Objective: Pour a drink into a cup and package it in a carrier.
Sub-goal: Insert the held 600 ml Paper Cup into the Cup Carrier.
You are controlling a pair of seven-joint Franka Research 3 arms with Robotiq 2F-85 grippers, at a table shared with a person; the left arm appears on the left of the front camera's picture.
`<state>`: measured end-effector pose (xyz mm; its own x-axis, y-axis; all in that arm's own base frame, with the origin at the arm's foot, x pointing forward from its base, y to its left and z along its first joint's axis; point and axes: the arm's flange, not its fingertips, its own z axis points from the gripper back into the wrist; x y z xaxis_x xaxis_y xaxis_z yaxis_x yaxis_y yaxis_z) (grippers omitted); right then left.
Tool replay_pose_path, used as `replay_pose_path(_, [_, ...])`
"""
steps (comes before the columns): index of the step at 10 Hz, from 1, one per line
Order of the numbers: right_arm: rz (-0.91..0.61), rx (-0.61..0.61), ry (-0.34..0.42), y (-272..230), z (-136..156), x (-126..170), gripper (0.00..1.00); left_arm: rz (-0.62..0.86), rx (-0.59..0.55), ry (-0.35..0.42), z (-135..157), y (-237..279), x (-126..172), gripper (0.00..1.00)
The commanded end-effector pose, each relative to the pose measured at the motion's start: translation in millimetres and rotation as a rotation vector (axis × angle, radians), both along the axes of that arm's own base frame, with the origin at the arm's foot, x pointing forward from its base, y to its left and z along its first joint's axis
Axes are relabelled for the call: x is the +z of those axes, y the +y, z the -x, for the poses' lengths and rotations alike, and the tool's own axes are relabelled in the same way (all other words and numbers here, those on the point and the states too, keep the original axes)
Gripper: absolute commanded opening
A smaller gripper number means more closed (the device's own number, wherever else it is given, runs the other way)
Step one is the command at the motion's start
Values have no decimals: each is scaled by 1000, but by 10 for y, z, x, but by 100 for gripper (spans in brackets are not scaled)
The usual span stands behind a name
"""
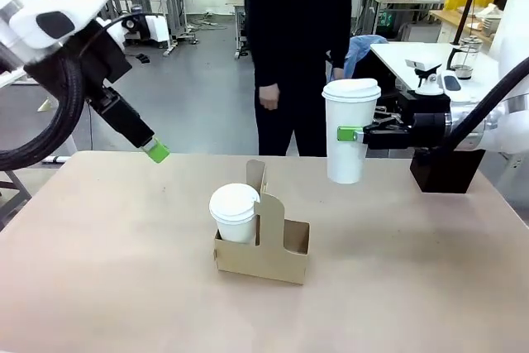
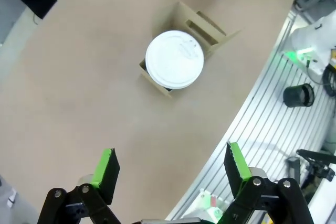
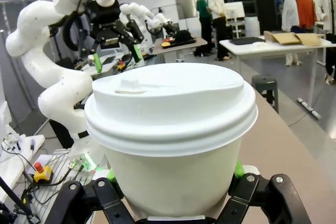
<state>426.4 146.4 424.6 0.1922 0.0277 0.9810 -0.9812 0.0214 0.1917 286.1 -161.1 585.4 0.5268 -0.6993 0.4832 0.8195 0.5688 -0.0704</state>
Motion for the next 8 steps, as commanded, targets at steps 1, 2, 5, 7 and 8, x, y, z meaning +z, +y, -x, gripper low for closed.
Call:
replay_pose_path(1, [1,0,7,-3,21,-46,81,3,11,7,-14,49,-79,100])
replay_pose_path(2, [-34,76,-25,135,53,-193,81,-23,-1,-26,-50,191,-195,100])
replay_pose_path(5, [-118,188,-81,384,215,-460,81,-42,-60,-66,-104,494,-456,100])
replay_pose_path(7, [-153,248,-68,565,258,-686,81,42,-144,-65,-183,667,-568,100])
replay_pose_path(8, [-171,263,-38,665,261,-832,81,10,-152,-85,-242,722,-644,100])
